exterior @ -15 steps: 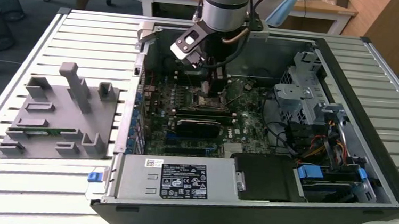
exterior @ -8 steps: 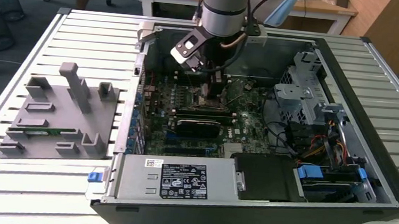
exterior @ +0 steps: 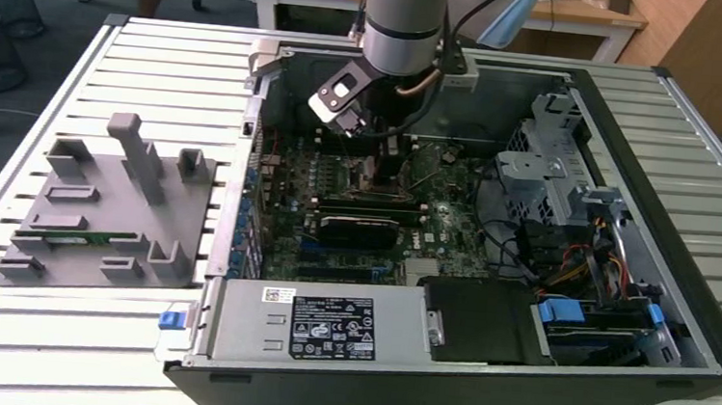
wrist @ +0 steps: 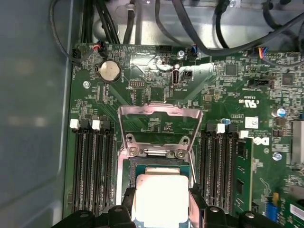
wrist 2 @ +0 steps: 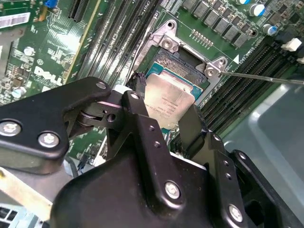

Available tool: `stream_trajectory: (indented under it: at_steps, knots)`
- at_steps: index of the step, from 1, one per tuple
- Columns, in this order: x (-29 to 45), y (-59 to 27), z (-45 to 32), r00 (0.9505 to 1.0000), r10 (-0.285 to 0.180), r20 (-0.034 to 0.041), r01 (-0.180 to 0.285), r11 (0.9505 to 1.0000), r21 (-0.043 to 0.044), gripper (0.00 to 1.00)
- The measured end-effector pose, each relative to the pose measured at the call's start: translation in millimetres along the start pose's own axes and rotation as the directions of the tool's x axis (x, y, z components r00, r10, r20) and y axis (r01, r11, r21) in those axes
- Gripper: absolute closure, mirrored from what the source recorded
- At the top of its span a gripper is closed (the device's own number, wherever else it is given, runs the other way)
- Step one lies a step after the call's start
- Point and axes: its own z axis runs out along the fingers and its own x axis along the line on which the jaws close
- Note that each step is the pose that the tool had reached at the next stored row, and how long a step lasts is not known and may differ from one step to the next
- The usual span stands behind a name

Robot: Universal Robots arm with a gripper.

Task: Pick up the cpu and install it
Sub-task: 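Place the cpu into insertion slot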

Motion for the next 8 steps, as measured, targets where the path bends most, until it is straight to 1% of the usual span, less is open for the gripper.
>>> stream_trajectory:
  at_steps: [5,8]
  knots:
    - [-0.1,-1.8,9.0,1.0000,0.000,0.0000,0.000,1.0000,0.0000,0.47]
    - [-0.1,-2.1,12.8,1.0000,0.000,-0.0002,0.000,1.0000,0.0000,0.47]
